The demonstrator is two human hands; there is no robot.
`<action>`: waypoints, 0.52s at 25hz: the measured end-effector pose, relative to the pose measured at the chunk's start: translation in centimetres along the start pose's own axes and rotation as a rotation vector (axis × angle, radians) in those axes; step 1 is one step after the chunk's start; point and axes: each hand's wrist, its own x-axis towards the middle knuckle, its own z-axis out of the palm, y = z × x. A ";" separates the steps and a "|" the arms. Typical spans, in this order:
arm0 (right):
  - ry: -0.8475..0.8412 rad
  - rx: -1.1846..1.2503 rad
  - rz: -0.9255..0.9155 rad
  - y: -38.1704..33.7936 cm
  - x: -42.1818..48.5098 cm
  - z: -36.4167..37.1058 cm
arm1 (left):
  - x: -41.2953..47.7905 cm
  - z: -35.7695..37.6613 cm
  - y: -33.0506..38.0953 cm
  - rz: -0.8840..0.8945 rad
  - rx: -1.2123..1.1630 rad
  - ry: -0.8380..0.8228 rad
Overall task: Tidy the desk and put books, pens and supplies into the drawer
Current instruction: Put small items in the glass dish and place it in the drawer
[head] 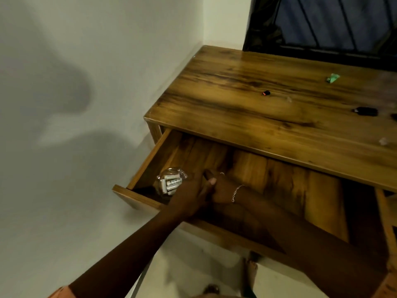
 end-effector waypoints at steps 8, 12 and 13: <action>-0.053 0.027 -0.021 2.2 -9.5 1.9 | -4.8 4.6 2.9 0.218 0.161 -0.056; 0.211 -0.191 0.074 1.9 -11.5 4.2 | -4.2 5.7 1.9 0.407 0.406 0.072; 0.236 -0.246 0.113 1.8 -11.5 4.8 | -4.0 6.0 1.4 0.438 0.449 0.087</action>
